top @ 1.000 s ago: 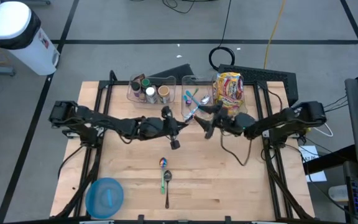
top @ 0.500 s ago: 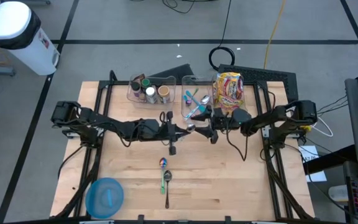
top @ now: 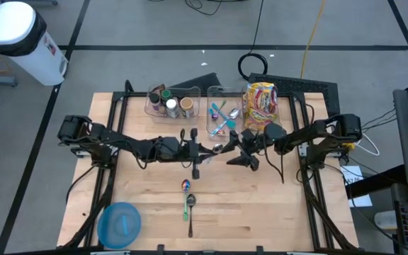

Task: Pick & Place Food Item
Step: Put the silver spoon into the middle transparent bin

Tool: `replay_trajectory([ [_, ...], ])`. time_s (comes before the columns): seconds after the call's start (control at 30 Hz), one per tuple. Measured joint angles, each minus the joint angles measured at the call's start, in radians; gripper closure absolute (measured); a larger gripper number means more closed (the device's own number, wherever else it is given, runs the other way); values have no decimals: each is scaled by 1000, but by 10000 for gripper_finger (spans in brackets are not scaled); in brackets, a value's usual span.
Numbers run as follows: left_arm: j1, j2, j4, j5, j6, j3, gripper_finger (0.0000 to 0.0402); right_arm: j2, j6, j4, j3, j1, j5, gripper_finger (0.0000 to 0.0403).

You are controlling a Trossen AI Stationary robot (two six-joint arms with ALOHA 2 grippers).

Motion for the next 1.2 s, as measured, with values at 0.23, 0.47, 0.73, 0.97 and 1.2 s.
replay_trajectory([
  [0.23,0,0,-3,4,-15,0,397,0,-217,11,5,101,327,136],
  [0.47,0,0,-15,16,-25,0,398,0,-372,0,64,219,436,136],
  [0.73,-5,-2,-22,13,-30,0,397,0,-386,-79,107,253,516,169],
  [0.97,-4,-2,-36,13,-37,0,395,0,-370,-88,107,239,512,251],
  [1.2,-5,-2,-37,18,-45,0,387,0,-370,-88,107,239,515,331],
])
